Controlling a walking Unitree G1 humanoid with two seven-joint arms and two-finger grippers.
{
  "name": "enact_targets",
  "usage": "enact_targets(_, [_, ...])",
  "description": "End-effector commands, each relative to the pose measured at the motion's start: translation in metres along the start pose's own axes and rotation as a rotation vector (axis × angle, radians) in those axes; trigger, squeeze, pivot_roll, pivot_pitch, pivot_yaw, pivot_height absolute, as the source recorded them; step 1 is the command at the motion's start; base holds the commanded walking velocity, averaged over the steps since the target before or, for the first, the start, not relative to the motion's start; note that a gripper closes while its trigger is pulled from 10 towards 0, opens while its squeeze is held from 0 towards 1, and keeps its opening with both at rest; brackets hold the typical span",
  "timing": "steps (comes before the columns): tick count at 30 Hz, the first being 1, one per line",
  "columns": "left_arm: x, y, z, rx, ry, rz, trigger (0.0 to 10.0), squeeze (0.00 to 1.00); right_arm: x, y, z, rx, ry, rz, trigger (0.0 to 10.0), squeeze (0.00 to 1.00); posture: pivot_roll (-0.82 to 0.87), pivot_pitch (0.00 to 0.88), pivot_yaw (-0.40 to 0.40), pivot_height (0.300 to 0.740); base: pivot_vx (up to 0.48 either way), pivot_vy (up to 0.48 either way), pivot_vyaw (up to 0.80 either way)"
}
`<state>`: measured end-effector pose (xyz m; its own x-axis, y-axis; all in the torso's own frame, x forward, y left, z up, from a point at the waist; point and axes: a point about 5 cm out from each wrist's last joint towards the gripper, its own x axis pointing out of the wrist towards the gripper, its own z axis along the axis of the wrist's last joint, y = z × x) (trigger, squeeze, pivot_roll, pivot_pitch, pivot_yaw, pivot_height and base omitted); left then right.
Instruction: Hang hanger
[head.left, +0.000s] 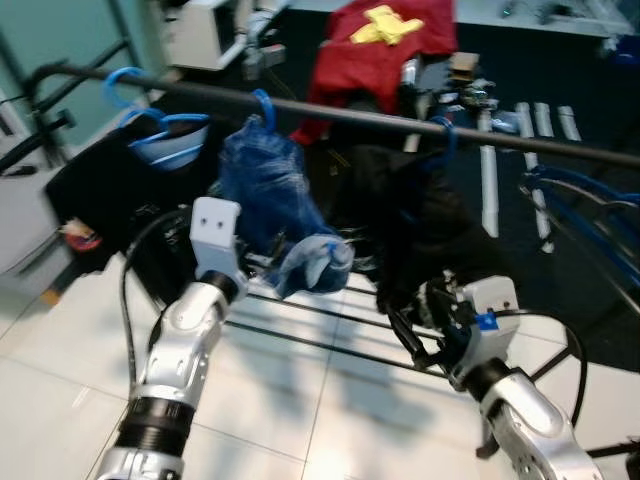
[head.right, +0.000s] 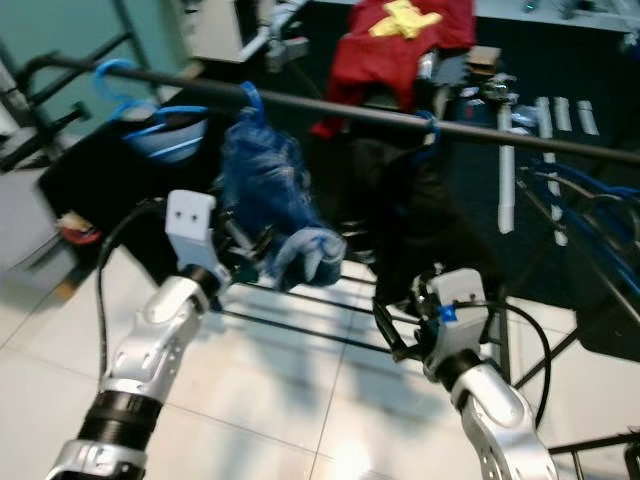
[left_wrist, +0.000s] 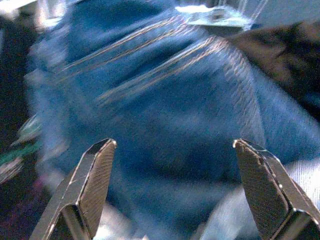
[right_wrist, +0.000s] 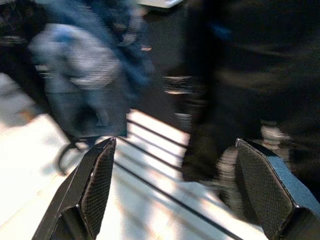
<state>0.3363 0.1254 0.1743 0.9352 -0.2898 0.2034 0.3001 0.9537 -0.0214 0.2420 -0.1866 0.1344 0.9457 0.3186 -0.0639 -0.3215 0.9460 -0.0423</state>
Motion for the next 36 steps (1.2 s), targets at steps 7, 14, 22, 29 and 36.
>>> enact_targets(7, [0.0, -0.014, 0.013, -0.055, -0.062, -0.094, 10.0, 0.0, -0.002, -0.003, -0.003, -0.007, 0.016, -0.012, 10.0, 0.0, -0.16, 0.145, 0.025, 0.74, 0.156, 0.0, 0.0])
enact_targets(14, [-0.002, -0.014, 0.027, -0.065, -0.11, -0.111, 10.0, 0.0, -0.002, -0.003, -0.004, -0.008, 0.015, -0.011, 10.0, 0.0, -0.16, 0.144, 0.025, 0.74, 0.0, 0.0, 0.0])
enact_targets(22, [-0.011, 0.013, 0.068, 0.0, -0.211, 0.073, 10.0, 0.0, -0.002, -0.002, -0.005, 0.001, 0.014, -0.005, 10.0, 0.0, -0.13, 0.145, 0.028, 0.74, 0.0, 0.0, 0.0])
enact_targets(29, [-0.018, 0.007, 0.07, 0.017, -0.208, 0.079, 10.0, 0.0, -0.001, -0.002, -0.005, 0.007, 0.013, -0.002, 10.0, 0.0, -0.13, 0.142, 0.033, 0.74, 0.0, 0.0, 0.0])
enact_targets(36, [-0.016, -0.001, 0.085, 0.006, -0.262, 0.028, 10.0, 1.0, 0.0, -0.002, -0.005, 0.012, 0.011, -0.003, 10.0, 0.0, -0.12, 0.134, 0.036, 0.74, 0.0, 0.0, 0.0])
